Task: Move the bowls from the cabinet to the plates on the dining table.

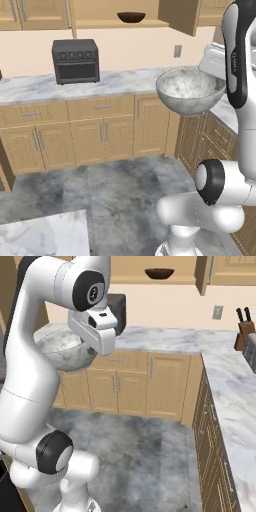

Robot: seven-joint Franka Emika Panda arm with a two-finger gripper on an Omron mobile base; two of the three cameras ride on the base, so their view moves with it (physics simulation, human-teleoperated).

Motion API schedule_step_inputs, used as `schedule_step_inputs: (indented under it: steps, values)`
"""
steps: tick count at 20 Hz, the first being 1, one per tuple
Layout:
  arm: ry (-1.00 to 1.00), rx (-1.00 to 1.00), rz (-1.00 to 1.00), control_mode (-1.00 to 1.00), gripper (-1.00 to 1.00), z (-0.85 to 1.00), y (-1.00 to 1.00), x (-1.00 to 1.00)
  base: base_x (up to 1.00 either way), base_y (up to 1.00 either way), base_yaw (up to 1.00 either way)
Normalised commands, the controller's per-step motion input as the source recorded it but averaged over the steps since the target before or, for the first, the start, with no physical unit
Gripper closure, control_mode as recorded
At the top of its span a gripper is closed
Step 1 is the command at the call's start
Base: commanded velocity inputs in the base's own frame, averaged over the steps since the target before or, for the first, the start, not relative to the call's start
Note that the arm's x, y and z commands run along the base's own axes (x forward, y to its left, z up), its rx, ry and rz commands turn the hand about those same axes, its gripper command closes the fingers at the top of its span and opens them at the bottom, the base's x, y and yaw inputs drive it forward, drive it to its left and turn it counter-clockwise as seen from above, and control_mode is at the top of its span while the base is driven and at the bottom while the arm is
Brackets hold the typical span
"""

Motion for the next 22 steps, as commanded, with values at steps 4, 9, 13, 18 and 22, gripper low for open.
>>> schedule_step_inputs:
  steps: [4,9,13,18,22]
  values:
    - [0.00,0.00,0.00,1.00,1.00,0.00,0.00,0.00,-0.62,0.00,0.00]
    - [0.00,0.00,0.00,1.00,1.00,0.00,0.00,0.00,-0.62,0.00,0.00]
    - [0.00,0.00,0.00,1.00,1.00,0.00,0.00,0.00,-0.62,0.00,0.00]
    - [0.00,0.00,0.00,1.00,1.00,0.00,0.00,0.00,-0.62,0.00,0.00]
    - [0.00,0.00,0.00,1.00,1.00,0.00,0.00,0.00,-0.62,0.00,0.00]
